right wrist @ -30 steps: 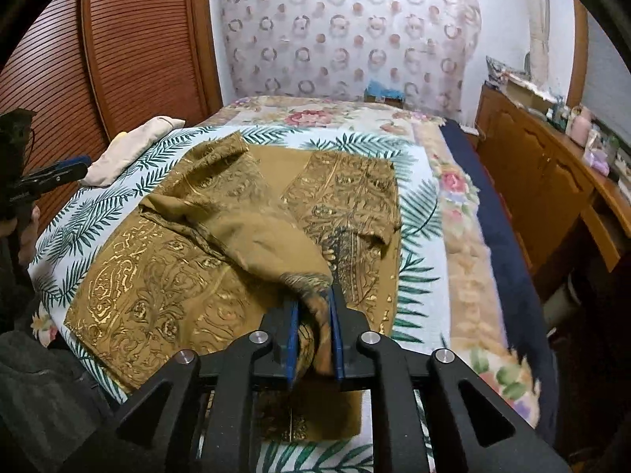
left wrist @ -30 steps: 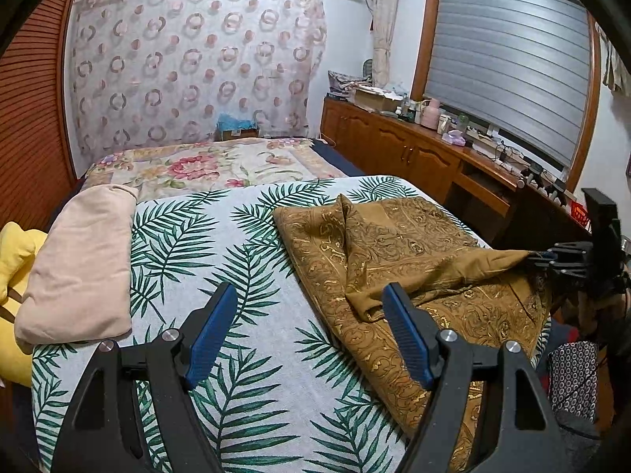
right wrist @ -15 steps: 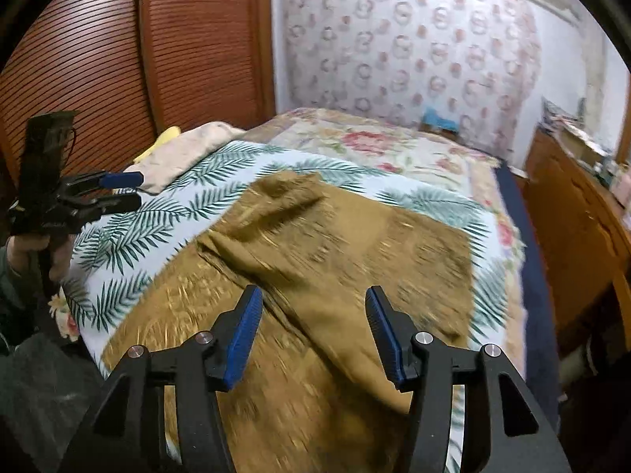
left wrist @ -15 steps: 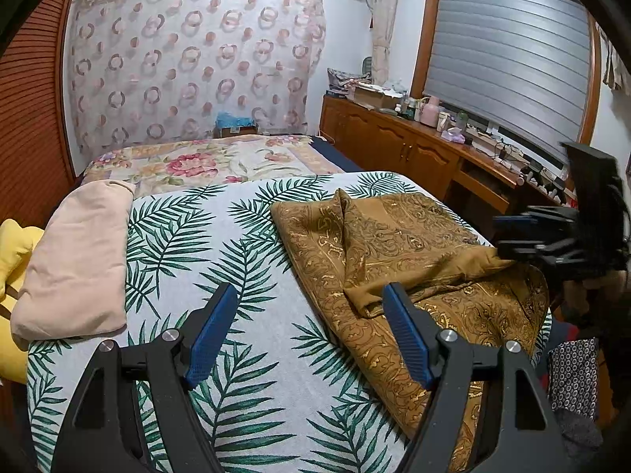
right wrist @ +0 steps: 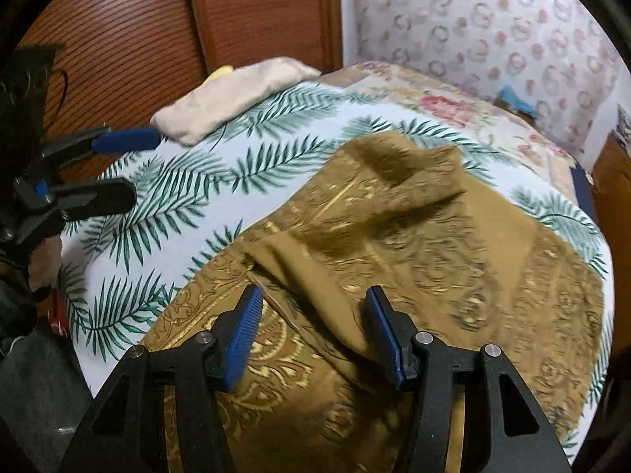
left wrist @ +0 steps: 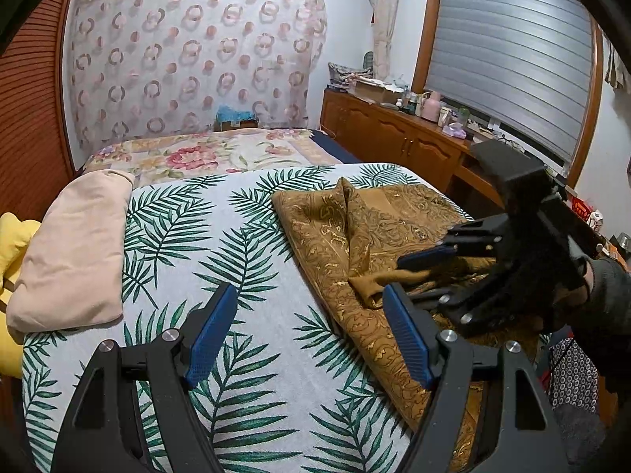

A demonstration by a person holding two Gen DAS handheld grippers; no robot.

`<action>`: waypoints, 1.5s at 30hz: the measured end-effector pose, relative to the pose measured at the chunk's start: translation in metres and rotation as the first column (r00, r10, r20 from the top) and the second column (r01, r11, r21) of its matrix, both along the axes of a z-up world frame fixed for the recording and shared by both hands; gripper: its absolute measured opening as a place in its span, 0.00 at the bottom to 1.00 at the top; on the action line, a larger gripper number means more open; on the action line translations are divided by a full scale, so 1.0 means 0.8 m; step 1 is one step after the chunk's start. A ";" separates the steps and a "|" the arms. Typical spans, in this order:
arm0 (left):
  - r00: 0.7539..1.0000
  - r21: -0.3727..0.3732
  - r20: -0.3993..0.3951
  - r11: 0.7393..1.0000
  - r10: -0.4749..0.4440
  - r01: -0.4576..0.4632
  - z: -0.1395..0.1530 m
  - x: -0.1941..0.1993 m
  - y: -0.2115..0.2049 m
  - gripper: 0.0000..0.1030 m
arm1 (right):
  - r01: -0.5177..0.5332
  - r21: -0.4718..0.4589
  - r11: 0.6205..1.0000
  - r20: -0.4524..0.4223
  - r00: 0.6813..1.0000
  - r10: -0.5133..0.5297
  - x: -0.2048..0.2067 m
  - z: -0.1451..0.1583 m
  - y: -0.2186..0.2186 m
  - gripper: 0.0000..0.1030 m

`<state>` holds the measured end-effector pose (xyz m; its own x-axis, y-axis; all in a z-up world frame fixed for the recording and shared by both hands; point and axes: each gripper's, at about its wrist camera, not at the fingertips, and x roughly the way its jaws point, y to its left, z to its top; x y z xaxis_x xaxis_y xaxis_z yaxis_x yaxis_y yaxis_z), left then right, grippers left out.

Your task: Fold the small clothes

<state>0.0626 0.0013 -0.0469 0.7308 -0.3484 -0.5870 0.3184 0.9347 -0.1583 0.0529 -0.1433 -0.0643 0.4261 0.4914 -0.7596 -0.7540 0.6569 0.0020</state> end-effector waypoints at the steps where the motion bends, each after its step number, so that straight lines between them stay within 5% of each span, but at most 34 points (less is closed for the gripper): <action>1: 1.000 -0.001 -0.001 1.000 -0.001 0.001 0.000 -0.001 0.000 0.75 | -0.004 -0.011 1.000 -0.001 1.000 0.004 0.004 -0.004 0.005 0.55; 6: 1.000 0.000 -0.006 1.000 -0.006 0.006 -0.002 0.000 -0.002 0.75 | -0.004 -0.014 1.000 -0.002 1.000 0.004 0.021 -0.011 0.009 0.54; 10: 1.000 -0.001 -0.010 1.000 -0.007 0.007 -0.004 0.000 -0.004 0.75 | -0.014 0.013 1.000 -0.010 1.000 0.015 0.027 -0.014 0.005 0.09; 13: 1.000 -0.001 -0.010 1.000 -0.009 0.009 -0.004 -0.001 -0.004 0.75 | -0.017 0.025 1.000 0.003 1.000 0.017 0.022 -0.013 0.003 0.05; 18: 1.000 -0.003 -0.015 1.000 -0.017 0.017 -0.008 -0.001 -0.009 0.75 | 0.072 0.116 0.991 0.111 0.990 -0.085 0.015 0.041 -0.039 0.05; 24: 0.999 -0.002 -0.024 0.999 -0.034 0.034 -0.013 0.000 -0.018 0.75 | 0.273 0.113 0.955 0.265 0.918 -0.294 0.037 0.092 -0.104 0.05; 32: 0.997 0.002 -0.046 0.998 -0.056 0.056 -0.024 0.000 -0.028 0.75 | 0.516 0.048 0.855 0.243 0.824 -0.511 0.109 0.073 -0.155 0.04; 37: 0.996 0.011 -0.057 0.998 -0.067 0.068 -0.028 -0.001 -0.034 0.75 | 0.545 -0.037 0.837 0.182 0.828 -0.531 0.152 0.039 -0.136 0.05; 42: 0.995 0.009 -0.064 0.997 -0.079 0.079 -0.030 -0.005 -0.041 0.75 | 0.567 -0.061 0.821 0.191 0.814 -0.548 0.160 0.050 -0.131 0.38; 45: 0.994 0.011 -0.070 0.996 -0.089 0.089 -0.033 -0.005 -0.045 0.75 | 0.558 -0.023 0.829 0.209 0.814 -0.542 0.129 0.063 -0.135 0.42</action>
<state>0.0582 -0.0350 -0.0734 0.6548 -0.4018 -0.6402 0.3891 0.9053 -0.1702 0.1558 -0.2511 -0.0138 0.7435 0.0738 -0.6646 -0.2473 0.9538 -0.1708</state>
